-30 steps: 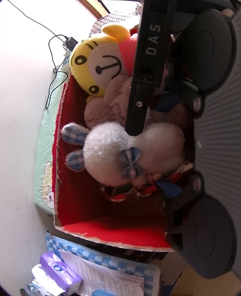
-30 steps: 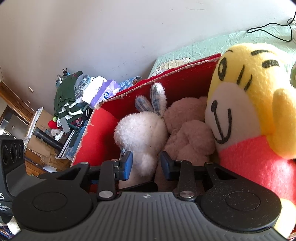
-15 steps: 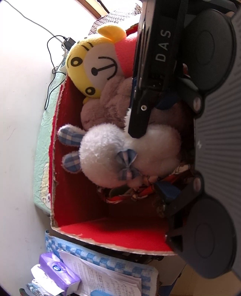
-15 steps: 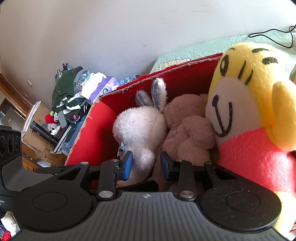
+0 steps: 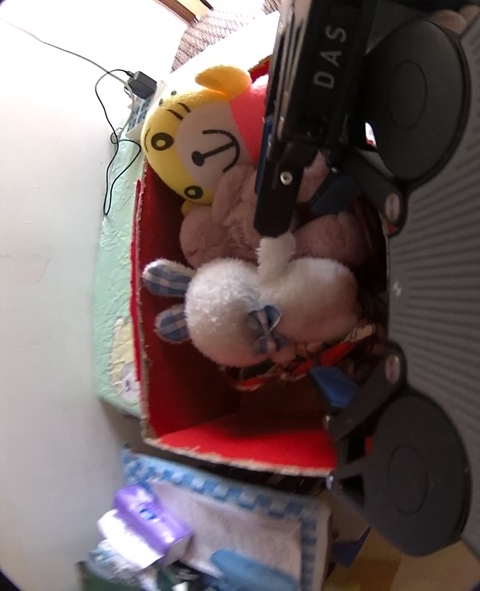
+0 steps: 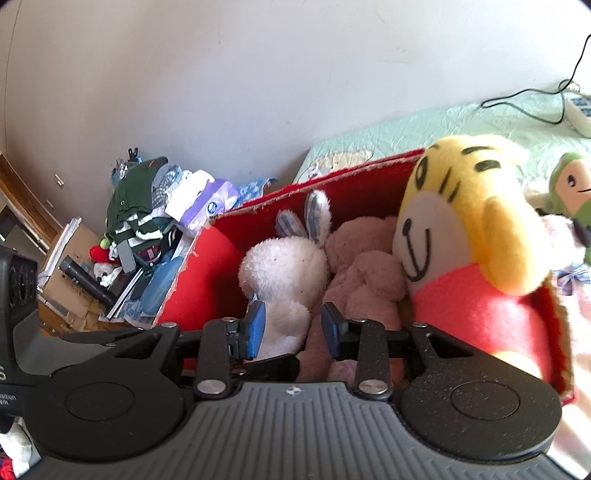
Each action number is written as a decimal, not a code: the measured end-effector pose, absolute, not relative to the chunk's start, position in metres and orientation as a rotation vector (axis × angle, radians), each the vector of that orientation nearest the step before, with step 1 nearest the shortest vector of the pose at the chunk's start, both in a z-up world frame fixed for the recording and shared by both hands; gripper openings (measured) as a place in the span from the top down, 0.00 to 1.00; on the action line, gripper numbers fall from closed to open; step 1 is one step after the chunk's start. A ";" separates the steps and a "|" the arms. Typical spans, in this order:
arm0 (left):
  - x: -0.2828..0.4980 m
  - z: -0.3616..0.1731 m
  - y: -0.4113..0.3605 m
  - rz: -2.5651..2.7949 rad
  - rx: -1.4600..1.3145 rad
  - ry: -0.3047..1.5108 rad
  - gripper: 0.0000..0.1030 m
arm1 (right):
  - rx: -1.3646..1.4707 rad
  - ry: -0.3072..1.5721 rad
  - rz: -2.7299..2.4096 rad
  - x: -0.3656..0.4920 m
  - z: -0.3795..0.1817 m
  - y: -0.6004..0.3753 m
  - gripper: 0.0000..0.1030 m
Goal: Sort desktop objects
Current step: 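Open both grippers and withdraw them from the bunny plush, then move both grippers from the box to the green bean plush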
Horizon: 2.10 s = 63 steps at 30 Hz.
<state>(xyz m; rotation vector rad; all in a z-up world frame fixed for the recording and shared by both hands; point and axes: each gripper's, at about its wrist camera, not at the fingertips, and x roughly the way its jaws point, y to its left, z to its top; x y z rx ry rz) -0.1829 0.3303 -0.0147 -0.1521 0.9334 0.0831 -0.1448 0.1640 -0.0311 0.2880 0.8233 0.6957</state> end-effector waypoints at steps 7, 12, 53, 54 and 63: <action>-0.195 -0.006 0.329 0.111 -0.138 0.913 0.10 | 0.288 0.759 0.645 -0.159 -0.023 0.156 0.63; -0.206 -0.005 0.329 0.141 -0.139 0.901 0.09 | 0.290 0.735 0.650 -0.165 -0.023 0.150 0.63; -0.210 0.037 0.224 0.282 -0.093 0.815 0.16 | 0.525 0.740 0.852 -0.169 -0.023 0.006 0.57; -0.208 0.038 0.218 0.282 -0.085 0.813 0.15 | 0.526 0.744 0.844 -0.167 -0.025 0.000 0.57; -0.192 0.050 0.175 0.263 -0.084 0.797 0.16 | 0.548 0.799 0.786 -0.152 -0.042 -0.052 0.57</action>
